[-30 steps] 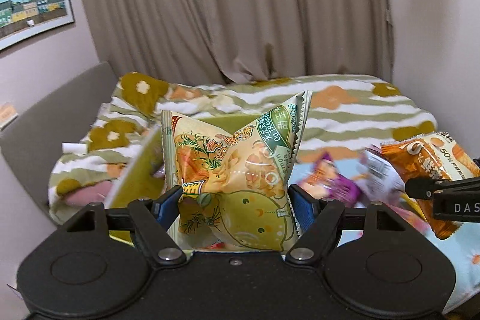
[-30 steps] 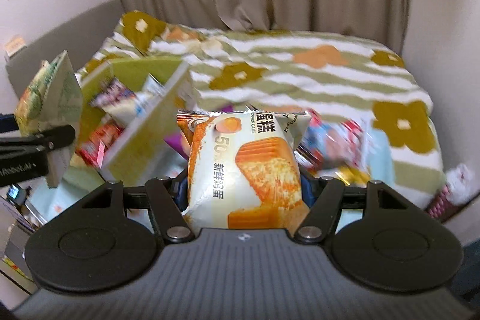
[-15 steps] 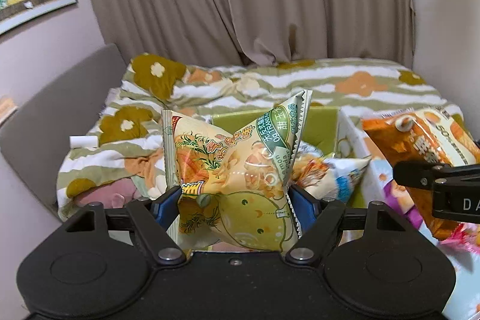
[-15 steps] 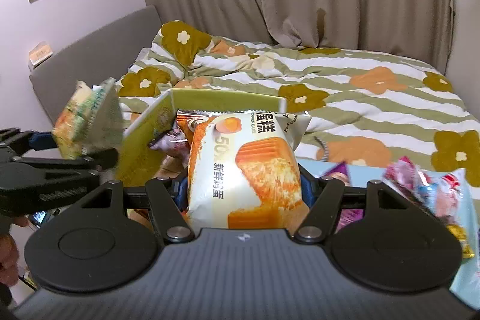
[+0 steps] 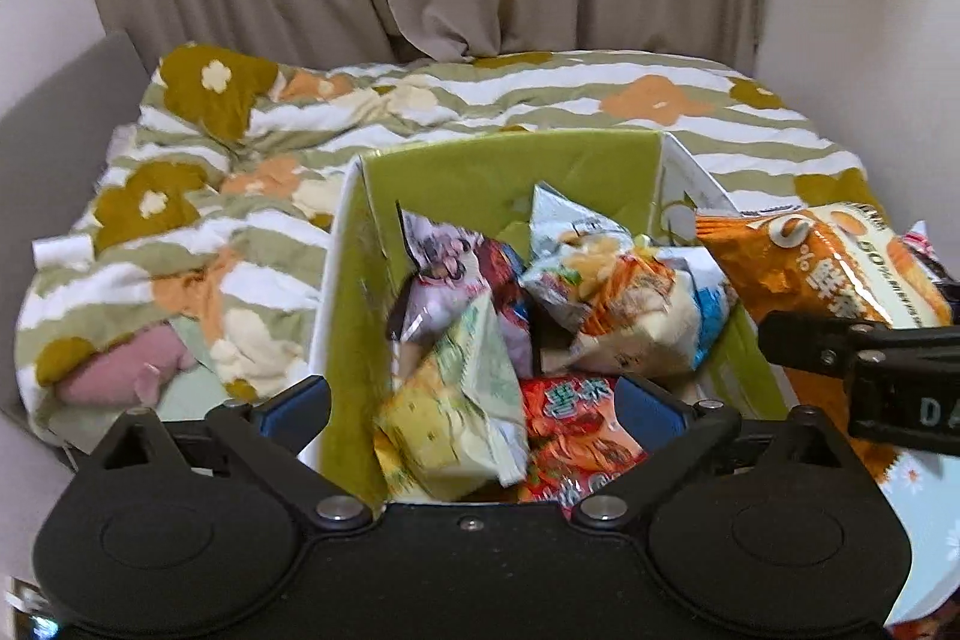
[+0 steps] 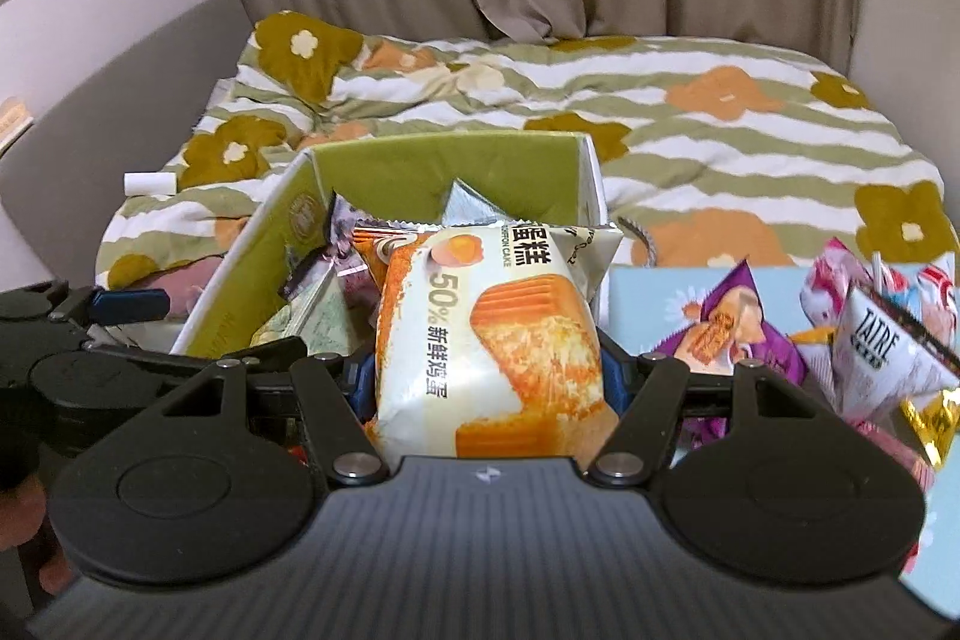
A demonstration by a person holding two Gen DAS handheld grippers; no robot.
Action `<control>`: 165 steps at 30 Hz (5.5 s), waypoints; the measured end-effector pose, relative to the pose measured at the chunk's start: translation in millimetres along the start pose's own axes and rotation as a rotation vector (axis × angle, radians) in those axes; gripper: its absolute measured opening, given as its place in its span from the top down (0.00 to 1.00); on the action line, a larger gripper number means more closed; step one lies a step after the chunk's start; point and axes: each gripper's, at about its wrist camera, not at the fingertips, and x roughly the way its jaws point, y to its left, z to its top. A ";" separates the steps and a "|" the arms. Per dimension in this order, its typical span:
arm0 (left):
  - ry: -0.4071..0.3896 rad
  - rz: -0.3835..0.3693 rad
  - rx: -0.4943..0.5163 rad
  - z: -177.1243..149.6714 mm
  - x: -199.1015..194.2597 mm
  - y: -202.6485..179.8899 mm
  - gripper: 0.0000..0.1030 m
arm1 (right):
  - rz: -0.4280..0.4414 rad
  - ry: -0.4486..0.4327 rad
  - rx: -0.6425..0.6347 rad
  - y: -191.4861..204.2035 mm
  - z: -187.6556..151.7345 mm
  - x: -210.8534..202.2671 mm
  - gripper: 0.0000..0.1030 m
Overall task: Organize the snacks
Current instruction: 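Carry both bags toward the yellow box, then lower both bags into the yellow box and open both tools, then move both tools back over the snack pile, then grasp the purple chips bag with left tool while right tool grasps TATRE bag, then carry both bags into the yellow box and open both tools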
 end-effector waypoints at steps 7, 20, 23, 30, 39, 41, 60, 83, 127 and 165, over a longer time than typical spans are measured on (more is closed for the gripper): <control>-0.009 0.010 -0.043 -5.6 -12.4 11.9 0.01 | 0.012 0.023 0.007 2.9 -4.5 5.0 0.21; -0.043 0.109 -0.117 -9.8 -45.3 28.0 0.00 | 0.136 -0.048 0.060 0.3 -5.6 0.9 0.00; -0.029 0.098 -0.128 -17.9 -45.1 24.0 0.00 | 0.126 -0.075 0.048 -1.6 -10.2 -4.3 0.00; -0.019 0.074 -0.119 -29.1 -44.4 15.2 0.00 | 0.109 -0.085 0.039 -6.1 -23.3 -7.3 0.00; -0.061 0.059 -0.097 -29.9 -56.1 11.4 0.00 | 0.105 -0.095 0.018 -2.9 -22.8 -18.9 0.00; -0.067 0.053 -0.093 -31.3 -58.8 11.1 0.00 | 0.091 -0.099 0.004 -0.4 -22.9 -24.2 0.00; -0.159 -0.112 0.033 -4.6 -69.0 -87.9 0.00 | -0.055 -0.177 0.065 -91.8 -26.3 -90.0 0.00; 0.029 -0.026 0.371 29.7 66.7 -263.3 0.00 | 0.084 0.002 -0.097 -263.4 0.7 -17.0 0.00; 0.148 0.050 0.497 1.9 121.6 -289.8 0.31 | 0.269 0.259 -0.181 -272.9 -15.9 101.1 0.00; -0.165 0.108 0.237 30.6 -46.6 -238.7 0.32 | 0.269 0.007 -0.060 -258.4 33.9 -45.1 0.19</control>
